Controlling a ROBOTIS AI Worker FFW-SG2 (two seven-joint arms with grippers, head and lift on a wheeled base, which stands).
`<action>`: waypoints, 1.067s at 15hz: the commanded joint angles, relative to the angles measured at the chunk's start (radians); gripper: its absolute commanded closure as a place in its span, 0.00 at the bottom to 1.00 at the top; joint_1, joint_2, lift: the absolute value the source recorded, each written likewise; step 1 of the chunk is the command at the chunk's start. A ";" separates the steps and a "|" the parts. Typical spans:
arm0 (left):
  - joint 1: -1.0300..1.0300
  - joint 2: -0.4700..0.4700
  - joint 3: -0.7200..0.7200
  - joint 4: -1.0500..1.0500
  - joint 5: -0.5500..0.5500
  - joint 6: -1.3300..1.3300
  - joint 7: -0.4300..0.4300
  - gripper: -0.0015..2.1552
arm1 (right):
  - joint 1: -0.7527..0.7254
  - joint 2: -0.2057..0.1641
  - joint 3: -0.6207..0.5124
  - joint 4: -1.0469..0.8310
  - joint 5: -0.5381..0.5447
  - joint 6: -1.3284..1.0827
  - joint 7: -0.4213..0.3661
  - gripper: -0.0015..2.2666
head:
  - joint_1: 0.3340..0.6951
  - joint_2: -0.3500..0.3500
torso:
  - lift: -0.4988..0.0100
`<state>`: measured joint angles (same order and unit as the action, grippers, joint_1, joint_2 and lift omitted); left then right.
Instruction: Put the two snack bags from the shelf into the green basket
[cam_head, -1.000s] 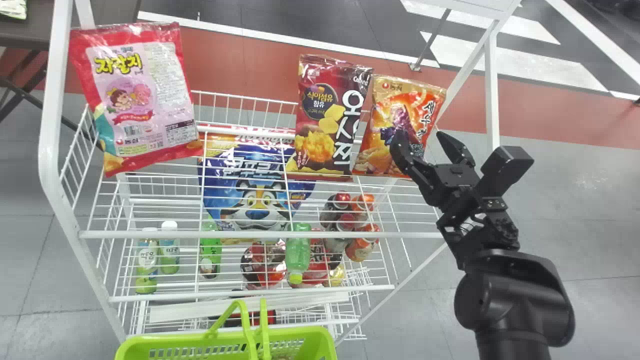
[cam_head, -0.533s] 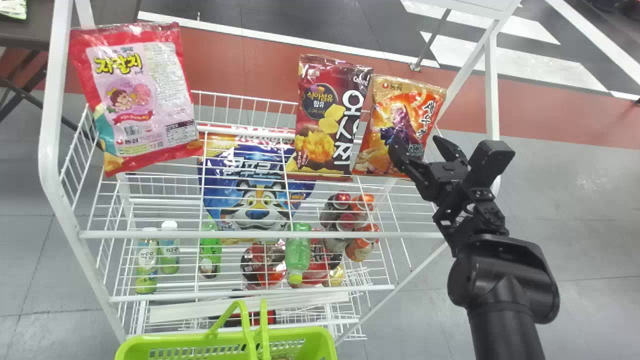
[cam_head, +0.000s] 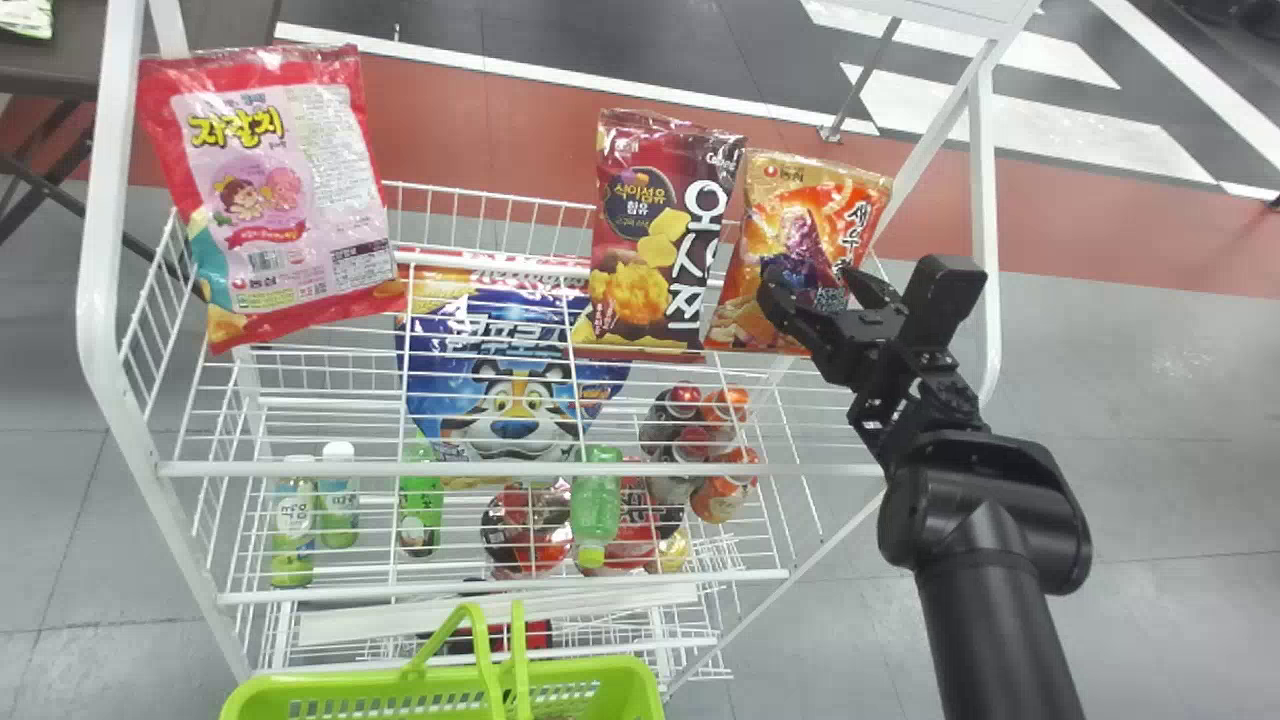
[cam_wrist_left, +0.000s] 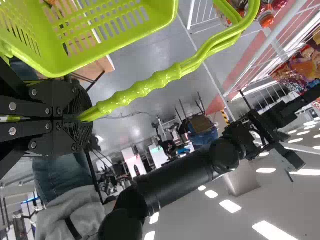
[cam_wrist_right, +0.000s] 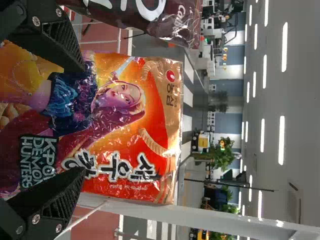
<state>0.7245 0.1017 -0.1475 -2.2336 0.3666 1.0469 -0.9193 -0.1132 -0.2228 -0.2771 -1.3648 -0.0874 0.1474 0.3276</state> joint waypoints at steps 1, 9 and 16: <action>-0.005 0.000 0.000 0.006 0.000 0.002 0.000 0.97 | -0.034 -0.004 0.009 0.032 0.017 0.045 0.001 0.26 | 1.00 0.00 | 0.97; -0.007 -0.002 0.005 0.008 0.000 0.002 0.004 0.97 | 0.033 0.006 0.009 -0.070 -0.002 0.064 -0.027 0.98 | 1.00 0.00 | 0.97; -0.005 -0.002 0.005 0.005 0.002 0.002 -0.003 0.97 | 0.168 0.020 -0.031 -0.323 -0.104 0.140 -0.045 0.98 | 1.00 0.00 | 0.97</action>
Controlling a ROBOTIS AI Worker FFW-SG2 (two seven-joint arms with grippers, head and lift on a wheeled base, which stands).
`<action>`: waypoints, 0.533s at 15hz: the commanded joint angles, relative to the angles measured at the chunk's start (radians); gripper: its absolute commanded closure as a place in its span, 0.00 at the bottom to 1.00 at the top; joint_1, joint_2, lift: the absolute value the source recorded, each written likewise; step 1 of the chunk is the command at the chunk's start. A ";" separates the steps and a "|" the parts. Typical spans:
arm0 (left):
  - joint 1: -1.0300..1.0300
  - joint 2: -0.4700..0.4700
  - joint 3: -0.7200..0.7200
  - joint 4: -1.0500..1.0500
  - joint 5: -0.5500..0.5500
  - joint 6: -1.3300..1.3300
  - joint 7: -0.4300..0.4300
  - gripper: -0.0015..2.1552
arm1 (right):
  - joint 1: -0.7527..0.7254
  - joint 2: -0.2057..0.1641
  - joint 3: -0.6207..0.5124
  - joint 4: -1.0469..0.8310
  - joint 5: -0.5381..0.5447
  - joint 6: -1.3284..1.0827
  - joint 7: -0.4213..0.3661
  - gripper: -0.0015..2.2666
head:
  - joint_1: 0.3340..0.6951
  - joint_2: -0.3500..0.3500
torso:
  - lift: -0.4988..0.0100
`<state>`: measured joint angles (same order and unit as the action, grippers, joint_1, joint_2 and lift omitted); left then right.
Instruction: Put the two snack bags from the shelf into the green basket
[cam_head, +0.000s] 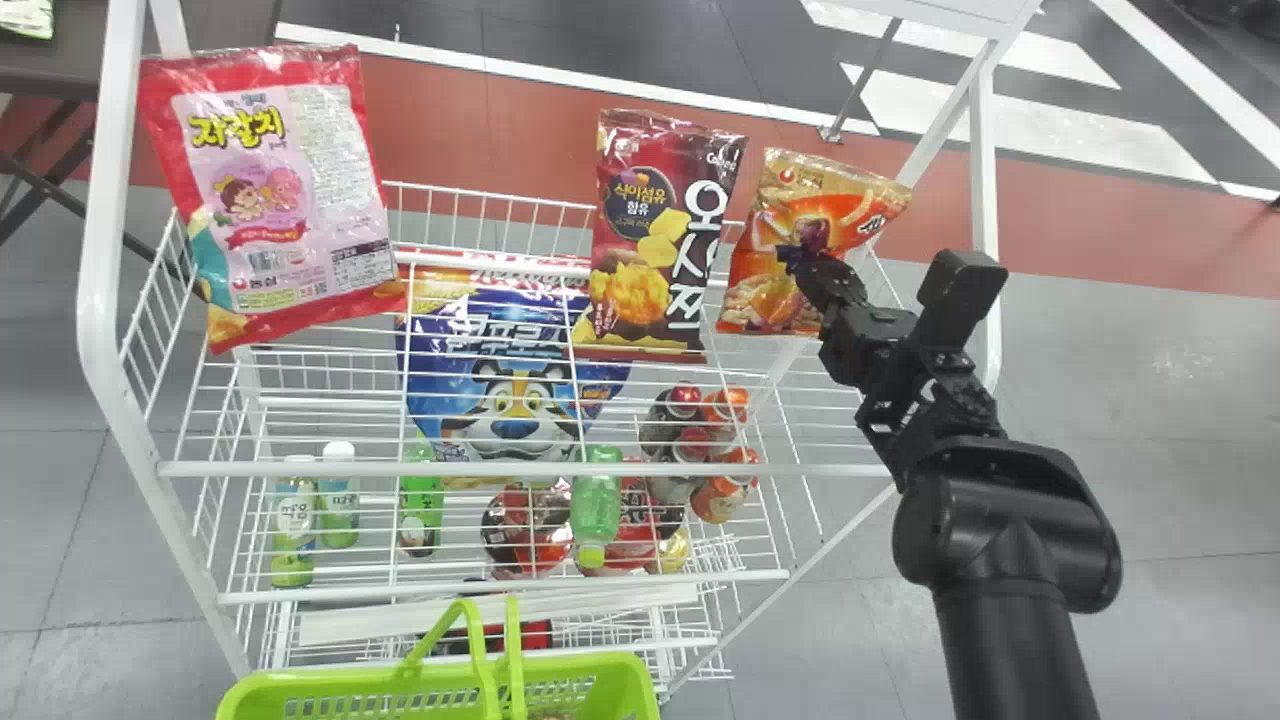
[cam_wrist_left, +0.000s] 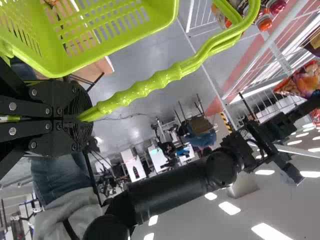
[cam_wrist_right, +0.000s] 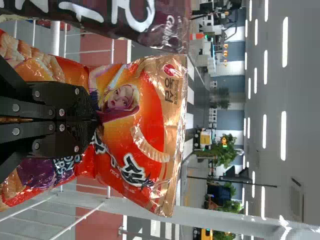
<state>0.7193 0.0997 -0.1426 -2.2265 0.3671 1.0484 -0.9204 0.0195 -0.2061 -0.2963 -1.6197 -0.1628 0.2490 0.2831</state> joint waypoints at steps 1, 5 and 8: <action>0.002 0.000 0.000 -0.004 0.001 0.000 -0.002 0.97 | 0.059 0.011 -0.030 -0.120 -0.049 0.094 -0.001 0.98 | 1.00 0.00 | 0.97; 0.008 0.000 0.000 -0.012 0.001 -0.003 -0.006 0.97 | 0.203 0.028 -0.079 -0.390 -0.144 0.290 0.004 0.98 | 1.00 0.00 | 0.97; 0.006 0.000 0.000 -0.012 0.001 -0.003 -0.009 0.97 | 0.307 0.053 -0.106 -0.595 -0.222 0.462 0.018 0.98 | 1.00 0.00 | 0.97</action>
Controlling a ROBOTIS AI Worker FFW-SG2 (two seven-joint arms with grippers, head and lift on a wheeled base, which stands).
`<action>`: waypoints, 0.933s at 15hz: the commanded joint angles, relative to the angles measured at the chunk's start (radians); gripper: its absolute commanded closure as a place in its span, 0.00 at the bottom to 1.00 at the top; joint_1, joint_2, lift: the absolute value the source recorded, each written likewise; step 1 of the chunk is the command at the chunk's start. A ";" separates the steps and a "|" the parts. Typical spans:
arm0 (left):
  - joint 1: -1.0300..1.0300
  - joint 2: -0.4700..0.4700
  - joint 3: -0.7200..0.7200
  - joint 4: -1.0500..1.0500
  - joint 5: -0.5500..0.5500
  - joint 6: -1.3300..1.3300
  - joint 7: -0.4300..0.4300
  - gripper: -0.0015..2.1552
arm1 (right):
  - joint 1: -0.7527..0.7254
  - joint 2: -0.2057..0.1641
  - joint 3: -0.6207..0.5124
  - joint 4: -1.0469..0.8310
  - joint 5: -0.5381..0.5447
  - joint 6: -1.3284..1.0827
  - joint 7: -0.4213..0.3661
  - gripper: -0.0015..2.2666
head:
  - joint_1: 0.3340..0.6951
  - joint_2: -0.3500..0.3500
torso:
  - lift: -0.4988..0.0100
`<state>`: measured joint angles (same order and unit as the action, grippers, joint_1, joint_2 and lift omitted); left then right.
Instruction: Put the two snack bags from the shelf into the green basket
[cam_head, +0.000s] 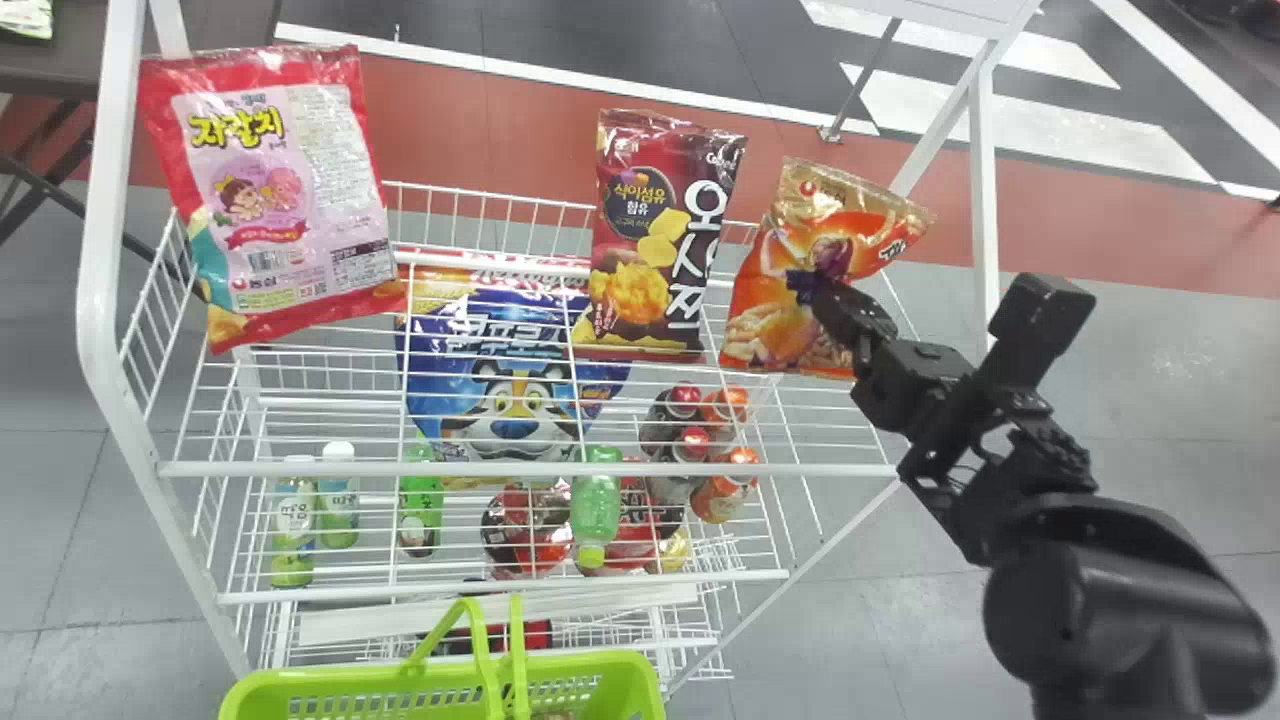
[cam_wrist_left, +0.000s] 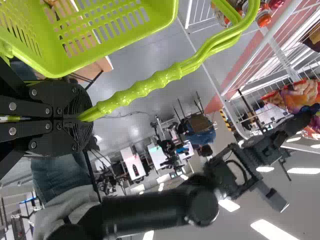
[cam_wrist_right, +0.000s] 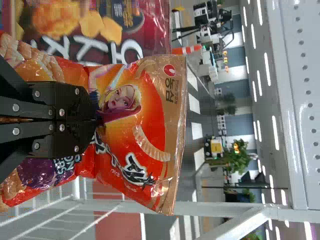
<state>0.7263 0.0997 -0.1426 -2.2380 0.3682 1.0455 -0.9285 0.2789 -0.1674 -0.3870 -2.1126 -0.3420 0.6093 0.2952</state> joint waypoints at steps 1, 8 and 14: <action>-0.001 0.000 0.000 0.001 0.000 0.000 -0.003 0.97 | 0.074 0.026 -0.018 -0.158 -0.054 0.169 0.016 0.98 | 1.00 0.00 | 0.97; -0.001 0.000 0.003 0.001 0.006 -0.003 -0.009 0.97 | 0.171 0.051 -0.050 -0.494 -0.091 0.924 0.067 0.98 | 1.00 0.00 | 0.97; -0.001 -0.003 0.003 0.000 0.006 -0.009 -0.003 0.97 | 0.223 0.042 -0.064 -0.652 -0.101 0.963 0.121 0.98 | 1.00 0.00 | 0.97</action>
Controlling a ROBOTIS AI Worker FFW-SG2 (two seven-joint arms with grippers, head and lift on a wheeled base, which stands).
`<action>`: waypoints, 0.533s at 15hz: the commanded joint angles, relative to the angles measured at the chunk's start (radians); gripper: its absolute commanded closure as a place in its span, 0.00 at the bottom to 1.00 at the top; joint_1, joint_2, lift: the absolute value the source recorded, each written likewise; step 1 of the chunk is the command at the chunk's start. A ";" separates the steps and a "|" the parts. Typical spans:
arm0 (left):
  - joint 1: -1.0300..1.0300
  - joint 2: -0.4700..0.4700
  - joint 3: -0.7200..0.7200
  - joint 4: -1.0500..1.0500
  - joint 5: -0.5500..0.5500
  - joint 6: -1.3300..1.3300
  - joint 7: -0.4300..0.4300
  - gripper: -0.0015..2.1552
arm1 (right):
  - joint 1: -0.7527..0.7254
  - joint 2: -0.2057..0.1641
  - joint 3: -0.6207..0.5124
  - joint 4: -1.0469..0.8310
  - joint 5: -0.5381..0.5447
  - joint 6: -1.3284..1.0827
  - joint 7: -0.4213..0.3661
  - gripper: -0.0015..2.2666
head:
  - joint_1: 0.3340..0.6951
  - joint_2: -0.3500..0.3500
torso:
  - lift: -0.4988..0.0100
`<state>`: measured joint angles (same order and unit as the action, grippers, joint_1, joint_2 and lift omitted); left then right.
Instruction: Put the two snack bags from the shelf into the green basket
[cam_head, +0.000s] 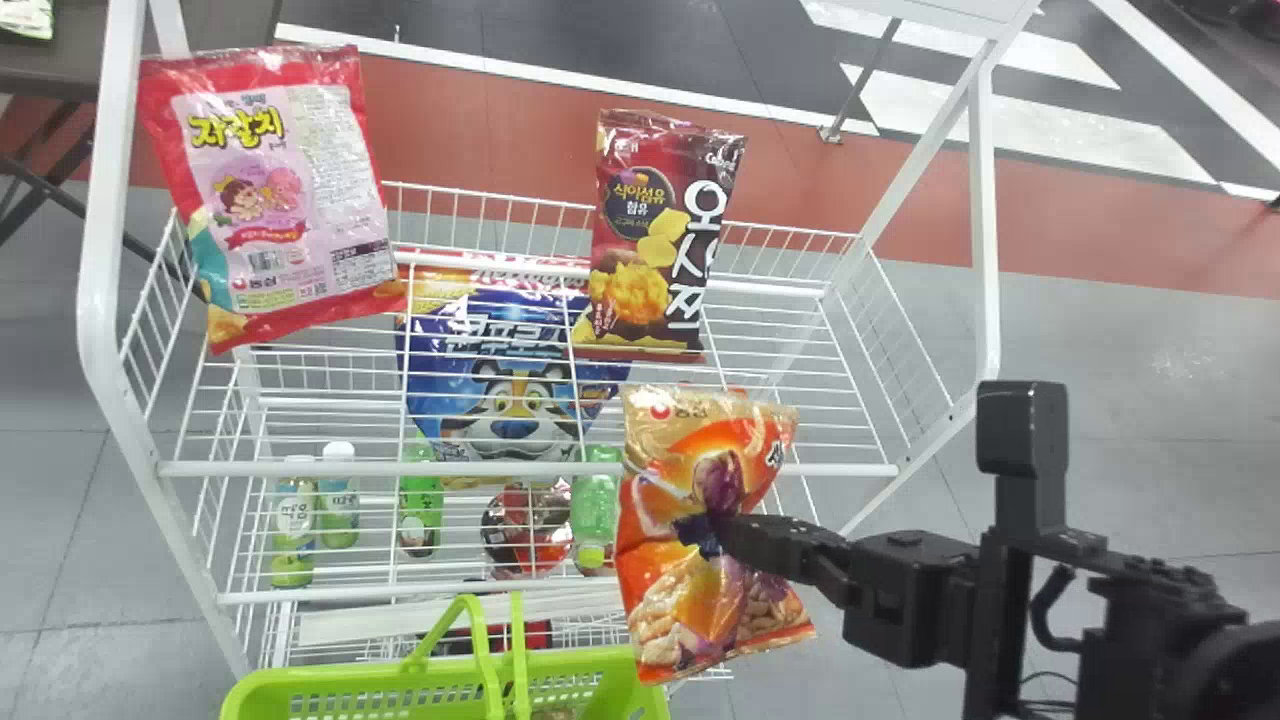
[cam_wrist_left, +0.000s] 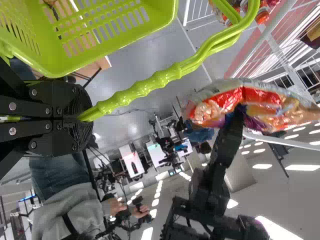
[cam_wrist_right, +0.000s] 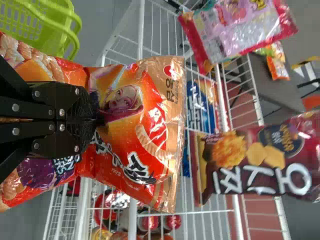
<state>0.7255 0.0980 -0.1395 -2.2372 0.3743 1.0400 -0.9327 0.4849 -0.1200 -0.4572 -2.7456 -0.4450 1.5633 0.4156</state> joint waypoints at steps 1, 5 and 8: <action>0.000 -0.001 0.000 -0.001 0.002 -0.004 0.002 0.97 | 0.026 -0.013 0.019 -0.017 0.006 0.009 0.002 0.98 | 1.00 0.00 | 0.97; 0.006 -0.001 0.000 -0.007 0.002 -0.007 -0.001 0.97 | 0.116 -0.046 0.124 0.027 0.057 0.009 0.003 0.98 | 1.00 0.00 | 0.97; 0.006 -0.001 0.000 -0.010 0.002 -0.007 -0.001 0.97 | 0.149 -0.058 0.242 0.141 0.089 0.009 0.003 0.98 | 1.00 0.00 | 0.97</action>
<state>0.7317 0.0969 -0.1396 -2.2457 0.3758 1.0333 -0.9343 0.6216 -0.1749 -0.2692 -2.6604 -0.3715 1.5640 0.4176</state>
